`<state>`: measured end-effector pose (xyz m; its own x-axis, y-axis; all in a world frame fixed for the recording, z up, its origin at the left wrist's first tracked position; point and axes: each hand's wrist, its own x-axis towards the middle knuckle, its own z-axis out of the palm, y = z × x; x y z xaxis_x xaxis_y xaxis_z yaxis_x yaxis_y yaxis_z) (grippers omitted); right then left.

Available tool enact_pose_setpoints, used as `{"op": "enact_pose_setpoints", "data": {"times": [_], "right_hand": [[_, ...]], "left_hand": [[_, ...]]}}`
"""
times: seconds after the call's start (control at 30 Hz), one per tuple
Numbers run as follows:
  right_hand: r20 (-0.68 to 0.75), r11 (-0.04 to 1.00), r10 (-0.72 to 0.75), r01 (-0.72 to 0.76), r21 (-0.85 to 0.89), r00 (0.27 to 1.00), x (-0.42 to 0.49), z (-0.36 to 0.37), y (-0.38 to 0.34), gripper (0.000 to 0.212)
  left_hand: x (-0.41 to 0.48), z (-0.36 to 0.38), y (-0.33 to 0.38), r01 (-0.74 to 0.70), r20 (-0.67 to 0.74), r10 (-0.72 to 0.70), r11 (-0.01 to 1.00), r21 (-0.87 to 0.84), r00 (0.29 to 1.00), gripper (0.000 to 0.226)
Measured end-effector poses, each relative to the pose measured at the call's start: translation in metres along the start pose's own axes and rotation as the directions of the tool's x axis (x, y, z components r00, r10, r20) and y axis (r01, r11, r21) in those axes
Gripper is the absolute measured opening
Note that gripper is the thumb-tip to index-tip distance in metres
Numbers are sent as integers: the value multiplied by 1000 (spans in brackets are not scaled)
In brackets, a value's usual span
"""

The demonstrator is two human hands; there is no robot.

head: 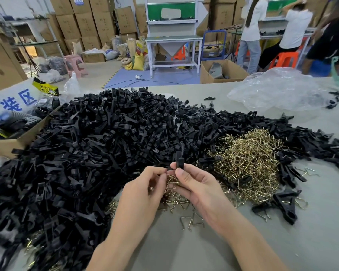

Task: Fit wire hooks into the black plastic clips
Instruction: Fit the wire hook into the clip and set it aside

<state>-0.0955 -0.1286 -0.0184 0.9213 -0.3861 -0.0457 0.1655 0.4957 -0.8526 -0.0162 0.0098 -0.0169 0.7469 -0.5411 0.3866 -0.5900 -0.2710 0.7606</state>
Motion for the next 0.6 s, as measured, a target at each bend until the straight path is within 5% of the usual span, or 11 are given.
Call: {"op": "enact_pose_setpoints", "data": {"times": [0.23,0.5,0.6], "right_hand": [[12,960,-35,37,-277,999,-7,-3,-7,29],[50,863,-214,213,-458,975,-7,2,-4,27],[72,788,-269,262,-557,961,-7,0,2,35]], "left_hand": [[6,-5,5,211,0,-218,945,-248,976,13],[14,-11,16,377,151,-433,502,-778,889,24],[15,-12,16,411,230,-390,483,-773,892,13]]}}
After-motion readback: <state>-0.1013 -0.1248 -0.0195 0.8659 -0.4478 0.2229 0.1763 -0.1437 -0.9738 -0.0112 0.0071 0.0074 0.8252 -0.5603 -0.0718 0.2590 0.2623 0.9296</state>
